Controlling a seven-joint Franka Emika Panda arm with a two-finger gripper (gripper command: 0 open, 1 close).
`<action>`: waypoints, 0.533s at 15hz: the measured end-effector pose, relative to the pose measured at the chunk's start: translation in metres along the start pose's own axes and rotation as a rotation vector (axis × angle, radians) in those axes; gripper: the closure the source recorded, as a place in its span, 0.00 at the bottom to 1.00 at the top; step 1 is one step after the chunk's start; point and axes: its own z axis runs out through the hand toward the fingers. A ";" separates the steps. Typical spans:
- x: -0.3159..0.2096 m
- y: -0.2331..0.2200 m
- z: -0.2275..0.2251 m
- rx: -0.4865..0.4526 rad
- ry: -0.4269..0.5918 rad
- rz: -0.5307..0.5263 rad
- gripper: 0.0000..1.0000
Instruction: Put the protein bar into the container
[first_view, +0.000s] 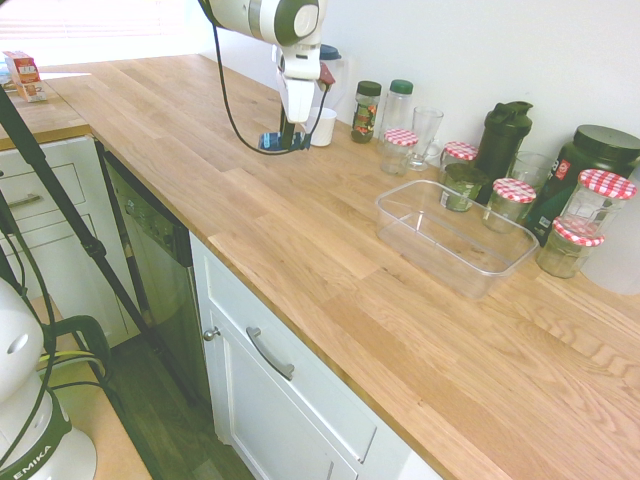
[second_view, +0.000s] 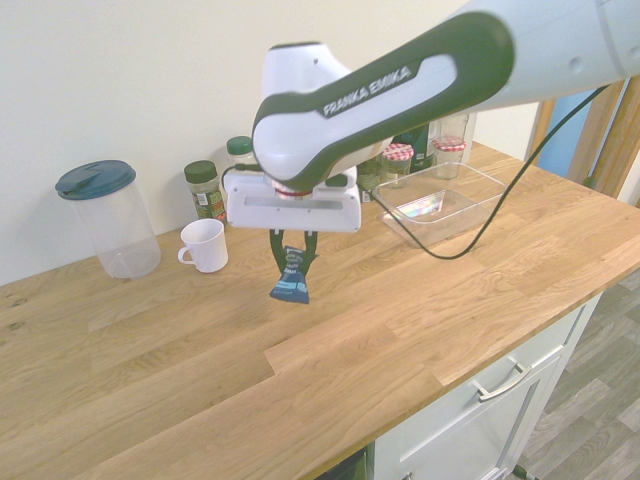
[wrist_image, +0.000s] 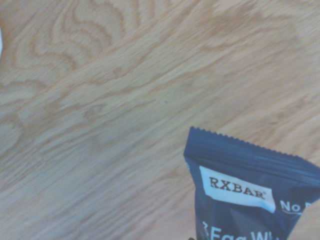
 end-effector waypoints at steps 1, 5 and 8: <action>0.008 0.013 -0.014 0.005 0.004 -0.027 1.00; 0.065 0.068 -0.043 0.011 0.030 -0.086 1.00; 0.123 0.102 -0.068 0.036 0.046 -0.101 1.00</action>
